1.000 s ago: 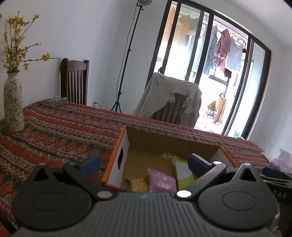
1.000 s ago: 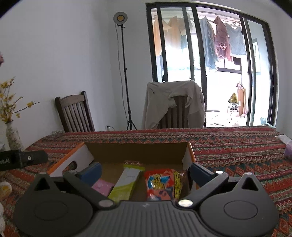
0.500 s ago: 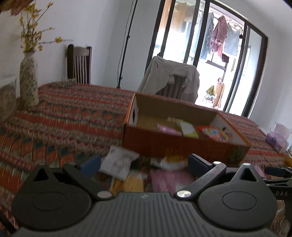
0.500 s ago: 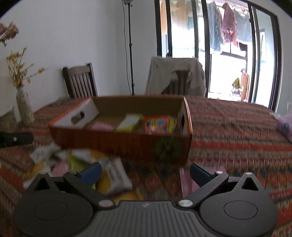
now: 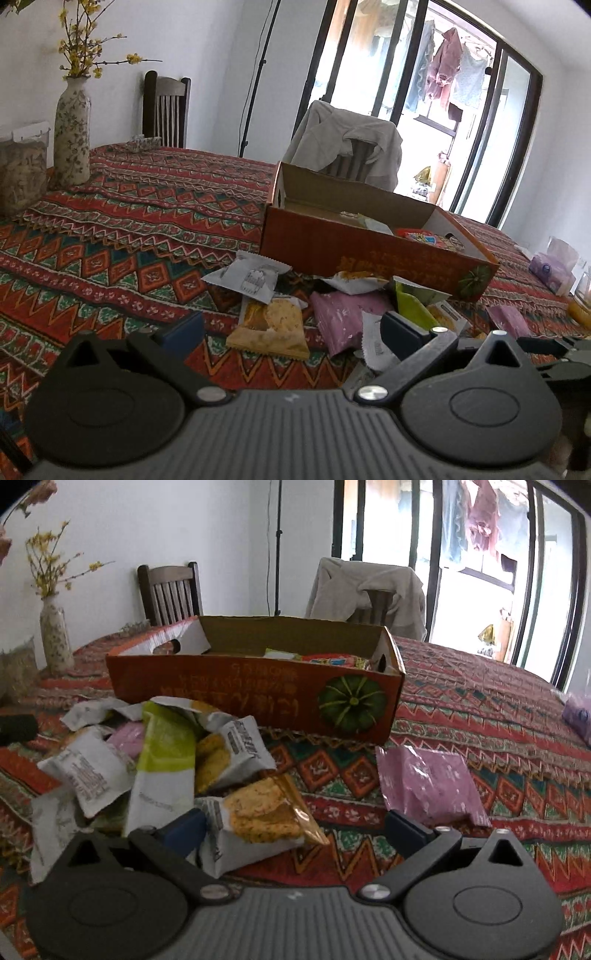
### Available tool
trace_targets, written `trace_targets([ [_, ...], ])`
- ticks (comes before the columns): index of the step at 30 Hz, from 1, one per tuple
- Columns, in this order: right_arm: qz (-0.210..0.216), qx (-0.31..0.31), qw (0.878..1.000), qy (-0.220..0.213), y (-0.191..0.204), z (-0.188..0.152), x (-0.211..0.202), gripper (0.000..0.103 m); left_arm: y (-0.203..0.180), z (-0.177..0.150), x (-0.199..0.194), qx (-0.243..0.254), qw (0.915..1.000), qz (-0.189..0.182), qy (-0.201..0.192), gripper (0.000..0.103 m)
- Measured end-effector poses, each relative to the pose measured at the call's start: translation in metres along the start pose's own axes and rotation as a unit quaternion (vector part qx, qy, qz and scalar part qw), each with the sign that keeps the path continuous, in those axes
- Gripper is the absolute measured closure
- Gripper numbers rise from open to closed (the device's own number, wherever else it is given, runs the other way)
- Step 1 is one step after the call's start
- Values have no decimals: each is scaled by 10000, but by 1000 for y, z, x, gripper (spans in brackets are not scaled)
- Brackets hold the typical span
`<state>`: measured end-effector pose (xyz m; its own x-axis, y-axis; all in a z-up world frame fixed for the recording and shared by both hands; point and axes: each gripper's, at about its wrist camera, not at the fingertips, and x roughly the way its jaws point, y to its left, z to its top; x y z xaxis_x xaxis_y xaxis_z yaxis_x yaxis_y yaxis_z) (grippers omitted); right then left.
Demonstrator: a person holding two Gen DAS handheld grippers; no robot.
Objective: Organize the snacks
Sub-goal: 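Move back to the pile and grasp a cracker packet with each tool, then carry both cracker packets over the box and lower them inside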
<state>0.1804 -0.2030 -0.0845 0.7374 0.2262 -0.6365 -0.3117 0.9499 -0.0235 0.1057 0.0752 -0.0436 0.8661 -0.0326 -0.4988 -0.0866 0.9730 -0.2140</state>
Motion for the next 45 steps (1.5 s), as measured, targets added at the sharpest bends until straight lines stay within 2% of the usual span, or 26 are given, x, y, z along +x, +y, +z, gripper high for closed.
trace_targets([
  [2,-26,-75,10000,49,1,2,5,2,1,-1,-1,-4,10000,12,11,0],
  [5,87,-42,9999,106,1,2,11,10,4,-2,-1,-30,10000,31,32,0],
  [7,241,-17,9997,74,1,1,11,26,5,-3,0,-46,10000,39,48,0],
  [9,303,6,9995,-14,1,-1,8,37,5,-3,1,-46,10000,53,70,0],
  [15,319,119,9992,-207,-2,-4,3,45,4,-4,1,-35,9999,55,86,0],
  [21,191,389,9973,-599,-11,-6,-12,46,7,2,8,26,9994,307,144,0],
  [25,84,512,9954,-802,-17,-4,-20,46,7,9,23,144,9983,474,318,0],
  [28,40,586,9945,-865,-21,-4,-23,46,5,14,41,252,9949,802,564,0],
  [35,32,671,9938,-888,-26,-5,-24,46,-6,15,80,474,9900,1020,851,1],
  [36,28,673,9937,-895,-27,-5,-24,46,-8,14,83,522,9893,1055,858,2],
  [38,26,678,9936,-898,-27,-6,-24,46,-11,13,89,551,9883,1100,899,14],
  [40,24,685,9936,-893,-27,-6,-24,46,-12,12,90,520,9891,1055,881,17],
  [42,31,698,9936,-884,-28,-7,-23,46,-14,10,89,599,9890,1060,839,26],
  [44,40,710,9936,-873,-29,-7,-22,46,-15,9,86,661,9898,990,786,43],
  [45,45,715,9936,-872,-29,-7,-22,46,-15,9,84,685,9903,935,772,48],
])
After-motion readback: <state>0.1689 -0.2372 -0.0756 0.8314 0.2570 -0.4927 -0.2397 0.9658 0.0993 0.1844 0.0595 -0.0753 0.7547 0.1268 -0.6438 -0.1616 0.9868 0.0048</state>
